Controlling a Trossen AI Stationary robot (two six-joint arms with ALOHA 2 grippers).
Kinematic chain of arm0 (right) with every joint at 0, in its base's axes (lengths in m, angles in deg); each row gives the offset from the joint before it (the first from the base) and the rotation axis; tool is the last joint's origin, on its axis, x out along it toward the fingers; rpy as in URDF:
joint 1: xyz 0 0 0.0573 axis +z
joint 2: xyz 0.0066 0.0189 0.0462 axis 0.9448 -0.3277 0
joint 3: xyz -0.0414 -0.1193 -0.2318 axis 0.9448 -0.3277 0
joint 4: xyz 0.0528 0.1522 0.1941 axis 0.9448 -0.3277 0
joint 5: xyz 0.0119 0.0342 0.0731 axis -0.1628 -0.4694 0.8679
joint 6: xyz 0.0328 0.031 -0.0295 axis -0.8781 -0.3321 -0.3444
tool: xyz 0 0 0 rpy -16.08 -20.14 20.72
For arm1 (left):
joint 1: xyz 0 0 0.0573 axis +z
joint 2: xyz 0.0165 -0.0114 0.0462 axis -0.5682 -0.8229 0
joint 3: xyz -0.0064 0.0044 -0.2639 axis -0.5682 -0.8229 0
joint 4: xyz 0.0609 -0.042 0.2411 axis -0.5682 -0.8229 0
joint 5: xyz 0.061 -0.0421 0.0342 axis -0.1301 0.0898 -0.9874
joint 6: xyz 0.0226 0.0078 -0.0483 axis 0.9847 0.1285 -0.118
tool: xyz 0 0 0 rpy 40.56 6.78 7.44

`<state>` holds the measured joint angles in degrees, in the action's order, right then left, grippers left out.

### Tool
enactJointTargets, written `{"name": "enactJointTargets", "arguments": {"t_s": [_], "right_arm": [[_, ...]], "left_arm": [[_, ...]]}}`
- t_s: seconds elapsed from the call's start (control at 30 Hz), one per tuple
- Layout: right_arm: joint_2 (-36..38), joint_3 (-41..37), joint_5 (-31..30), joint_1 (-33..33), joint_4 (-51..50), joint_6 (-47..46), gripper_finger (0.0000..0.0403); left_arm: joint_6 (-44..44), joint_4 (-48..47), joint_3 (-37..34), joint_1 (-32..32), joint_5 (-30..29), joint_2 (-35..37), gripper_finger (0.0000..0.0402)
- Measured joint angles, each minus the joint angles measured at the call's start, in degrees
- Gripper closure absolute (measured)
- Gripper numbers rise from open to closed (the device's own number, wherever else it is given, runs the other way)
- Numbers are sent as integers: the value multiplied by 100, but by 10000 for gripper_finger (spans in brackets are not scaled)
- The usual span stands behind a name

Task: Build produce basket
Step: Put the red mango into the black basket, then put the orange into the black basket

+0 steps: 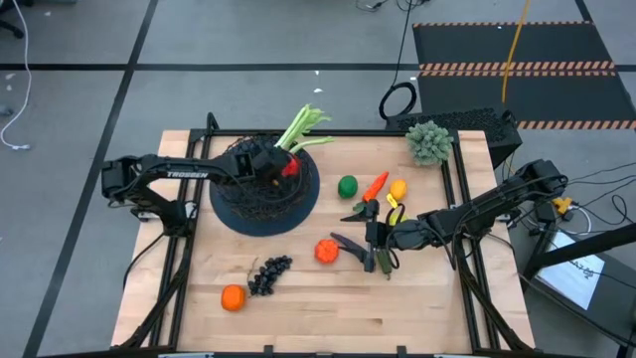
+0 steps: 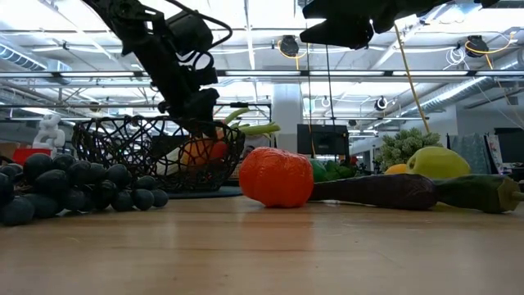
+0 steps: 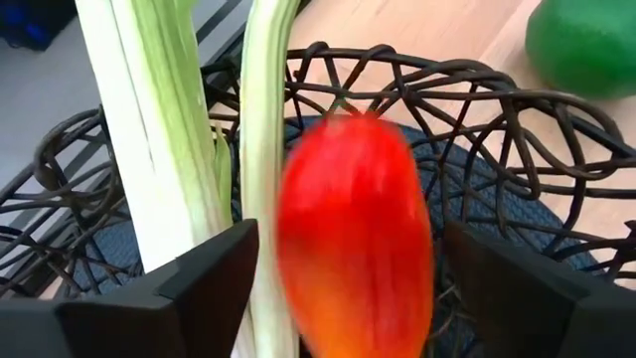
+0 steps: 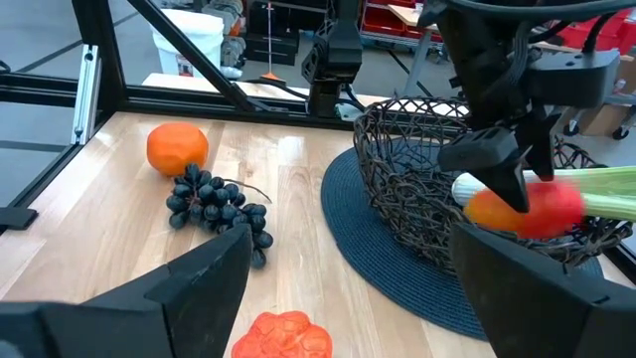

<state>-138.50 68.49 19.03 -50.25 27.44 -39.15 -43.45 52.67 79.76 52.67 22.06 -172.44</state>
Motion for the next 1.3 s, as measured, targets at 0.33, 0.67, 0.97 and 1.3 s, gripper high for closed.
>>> {"name": "enactJointTargets", "arguments": {"t_s": [0.33,0.67,0.97,1.3], "right_arm": [[0,0,4,9,-2,-17,67],[0,0,2,9,-286,-115,66],[0,0,-4,7,-624,-445,66],[0,0,-7,-2,-791,-885,66]], "left_arm": [[-71,73,0,-24,-638,65,48],[189,78,3,-623,-642,1356,112],[416,-35,-114,-1060,-629,2216,174],[443,70,-341,-1577,-99,2302,203]]}}
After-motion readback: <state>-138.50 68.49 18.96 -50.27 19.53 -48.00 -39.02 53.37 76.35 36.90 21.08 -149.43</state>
